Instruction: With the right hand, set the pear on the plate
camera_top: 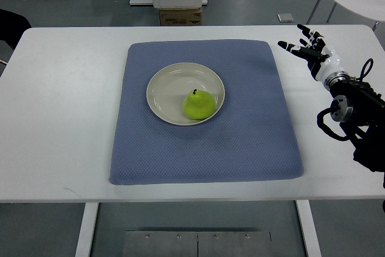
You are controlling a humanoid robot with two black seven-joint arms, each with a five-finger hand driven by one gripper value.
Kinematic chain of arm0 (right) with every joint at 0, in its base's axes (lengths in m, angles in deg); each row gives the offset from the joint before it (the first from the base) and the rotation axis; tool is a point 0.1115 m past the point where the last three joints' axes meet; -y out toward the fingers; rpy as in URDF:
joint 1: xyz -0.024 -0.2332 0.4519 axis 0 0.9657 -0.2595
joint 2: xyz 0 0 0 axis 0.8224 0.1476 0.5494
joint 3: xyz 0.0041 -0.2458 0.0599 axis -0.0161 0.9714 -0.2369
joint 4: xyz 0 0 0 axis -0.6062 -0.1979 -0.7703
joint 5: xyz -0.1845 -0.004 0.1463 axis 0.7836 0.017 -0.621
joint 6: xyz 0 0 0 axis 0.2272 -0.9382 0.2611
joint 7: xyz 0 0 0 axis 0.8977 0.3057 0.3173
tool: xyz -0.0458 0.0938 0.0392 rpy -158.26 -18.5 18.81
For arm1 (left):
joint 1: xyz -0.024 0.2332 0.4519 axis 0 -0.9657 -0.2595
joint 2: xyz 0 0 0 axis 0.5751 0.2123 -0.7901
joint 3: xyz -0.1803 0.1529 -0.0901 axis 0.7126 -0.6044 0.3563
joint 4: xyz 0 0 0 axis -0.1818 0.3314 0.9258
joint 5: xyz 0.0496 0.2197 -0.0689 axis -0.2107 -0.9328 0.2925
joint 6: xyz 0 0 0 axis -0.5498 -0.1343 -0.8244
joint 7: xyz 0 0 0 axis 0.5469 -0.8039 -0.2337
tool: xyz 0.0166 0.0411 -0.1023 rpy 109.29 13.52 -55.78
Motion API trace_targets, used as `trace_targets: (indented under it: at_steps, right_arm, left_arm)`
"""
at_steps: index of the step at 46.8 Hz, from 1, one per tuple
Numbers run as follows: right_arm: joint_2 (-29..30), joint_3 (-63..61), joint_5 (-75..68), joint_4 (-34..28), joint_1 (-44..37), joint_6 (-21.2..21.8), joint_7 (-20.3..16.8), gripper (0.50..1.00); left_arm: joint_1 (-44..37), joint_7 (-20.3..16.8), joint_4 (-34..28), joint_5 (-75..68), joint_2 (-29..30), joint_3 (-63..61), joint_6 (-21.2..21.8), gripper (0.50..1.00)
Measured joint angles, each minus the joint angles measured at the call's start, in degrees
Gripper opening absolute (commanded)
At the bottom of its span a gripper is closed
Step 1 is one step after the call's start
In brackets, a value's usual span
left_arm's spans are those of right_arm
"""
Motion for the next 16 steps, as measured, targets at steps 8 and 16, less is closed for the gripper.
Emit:
trace_targets:
  at_steps: [8, 16]
  right_arm:
    - [0.39, -2.44, 0.05, -2.66, 1.13, 0.09, 1.52, 1.000]
    - [0.86, -4.47, 0.05, -5.70, 4.04, 0.09, 1.72, 1.000]
  left_arm:
    - [0.00, 0.00, 0.00, 0.00, 0.00, 0.00, 0.00, 1.000]
    - [0.00, 0.00, 0.00, 0.00, 0.00, 0.00, 0.00, 1.000]
